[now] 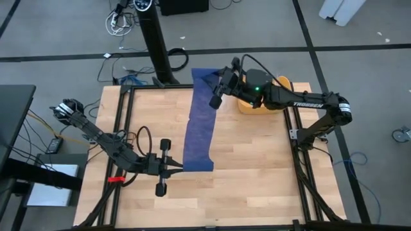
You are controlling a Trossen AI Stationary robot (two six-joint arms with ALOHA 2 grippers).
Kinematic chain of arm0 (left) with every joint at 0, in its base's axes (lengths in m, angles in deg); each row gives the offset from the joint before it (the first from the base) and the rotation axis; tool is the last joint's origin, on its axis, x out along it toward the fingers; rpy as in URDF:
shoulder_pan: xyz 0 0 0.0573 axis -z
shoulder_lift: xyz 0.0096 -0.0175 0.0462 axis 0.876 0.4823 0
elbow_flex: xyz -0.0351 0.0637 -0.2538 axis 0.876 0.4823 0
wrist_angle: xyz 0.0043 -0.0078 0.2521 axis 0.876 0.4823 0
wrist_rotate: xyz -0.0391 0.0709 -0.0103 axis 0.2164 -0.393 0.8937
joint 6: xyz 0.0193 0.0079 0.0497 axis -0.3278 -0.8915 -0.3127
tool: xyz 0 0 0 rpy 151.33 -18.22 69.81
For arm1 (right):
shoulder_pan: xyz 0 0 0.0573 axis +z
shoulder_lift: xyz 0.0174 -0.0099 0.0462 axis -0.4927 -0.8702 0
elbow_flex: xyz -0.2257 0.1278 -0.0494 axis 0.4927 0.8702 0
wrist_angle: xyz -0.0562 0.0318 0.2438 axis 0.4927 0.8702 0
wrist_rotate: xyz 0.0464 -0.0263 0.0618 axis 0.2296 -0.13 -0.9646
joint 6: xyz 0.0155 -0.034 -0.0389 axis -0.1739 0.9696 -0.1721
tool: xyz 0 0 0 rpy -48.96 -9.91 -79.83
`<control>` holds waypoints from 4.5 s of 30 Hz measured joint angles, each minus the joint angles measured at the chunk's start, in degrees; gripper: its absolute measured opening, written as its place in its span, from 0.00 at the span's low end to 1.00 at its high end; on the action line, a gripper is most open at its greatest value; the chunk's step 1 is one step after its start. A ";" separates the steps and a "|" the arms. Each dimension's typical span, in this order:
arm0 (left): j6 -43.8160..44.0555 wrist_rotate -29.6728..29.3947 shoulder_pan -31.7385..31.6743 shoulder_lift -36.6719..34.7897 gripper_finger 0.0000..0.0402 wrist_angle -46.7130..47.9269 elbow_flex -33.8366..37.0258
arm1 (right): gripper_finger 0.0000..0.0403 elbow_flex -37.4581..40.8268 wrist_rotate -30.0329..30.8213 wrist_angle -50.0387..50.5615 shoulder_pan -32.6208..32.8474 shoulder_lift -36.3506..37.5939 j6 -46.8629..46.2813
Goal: Roll bandage
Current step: Roll the violet bandage
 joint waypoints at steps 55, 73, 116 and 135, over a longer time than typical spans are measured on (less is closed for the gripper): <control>-3.17 -1.84 -0.87 -4.01 0.04 11.31 -9.94 | 0.01 12.81 -7.02 33.15 16.00 2.43 -11.91; -4.95 -4.43 -1.33 -4.79 0.04 13.19 -11.14 | 0.04 50.95 -21.90 -26.07 17.22 3.21 -30.40; -12.72 -3.68 -2.05 -4.79 0.04 20.83 -24.85 | 0.45 32.32 -29.55 -55.14 16.04 -29.04 -26.97; -17.27 -14.68 -1.95 -4.76 0.04 23.62 -22.81 | 0.01 32.11 -34.94 -63.78 24.33 -30.76 -30.17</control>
